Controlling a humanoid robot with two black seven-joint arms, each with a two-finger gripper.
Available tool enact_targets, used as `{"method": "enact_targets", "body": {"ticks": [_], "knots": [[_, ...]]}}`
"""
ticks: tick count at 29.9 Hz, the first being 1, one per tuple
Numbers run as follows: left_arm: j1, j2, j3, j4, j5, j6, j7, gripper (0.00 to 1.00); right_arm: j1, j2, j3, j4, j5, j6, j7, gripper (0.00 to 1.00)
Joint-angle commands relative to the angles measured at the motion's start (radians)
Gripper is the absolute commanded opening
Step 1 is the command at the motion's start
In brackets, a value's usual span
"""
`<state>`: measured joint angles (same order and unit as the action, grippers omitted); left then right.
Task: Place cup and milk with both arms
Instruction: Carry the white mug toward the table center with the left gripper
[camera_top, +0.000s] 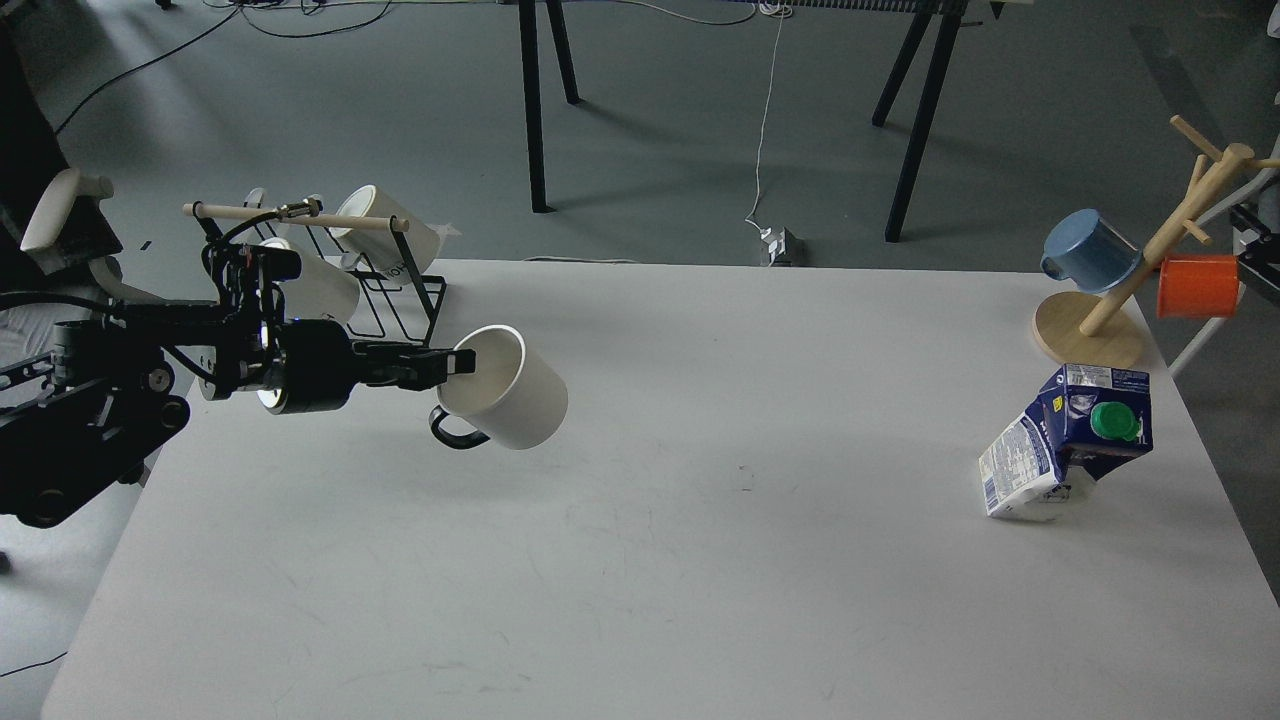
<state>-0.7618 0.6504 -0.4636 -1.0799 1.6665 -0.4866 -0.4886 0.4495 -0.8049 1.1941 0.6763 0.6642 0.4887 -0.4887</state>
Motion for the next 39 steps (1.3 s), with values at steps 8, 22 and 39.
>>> {"method": "enact_targets", "body": {"ticks": [8,22,39], "knots": [[-0.051,-0.448,0.029,0.297,0.148,-0.002,0.000,0.00,-0.020,-0.022,0.025,-0.040,0.002,0.000,0.000,0.98],[-0.020,-0.499,0.065,0.325,0.233,-0.002,0.000,0.07,-0.028,-0.028,0.024,-0.040,0.002,0.000,0.000,0.98],[-0.005,-0.480,0.063,0.316,0.226,-0.002,0.000,0.40,-0.046,-0.030,0.027,-0.038,0.006,0.000,0.000,0.98]]}}
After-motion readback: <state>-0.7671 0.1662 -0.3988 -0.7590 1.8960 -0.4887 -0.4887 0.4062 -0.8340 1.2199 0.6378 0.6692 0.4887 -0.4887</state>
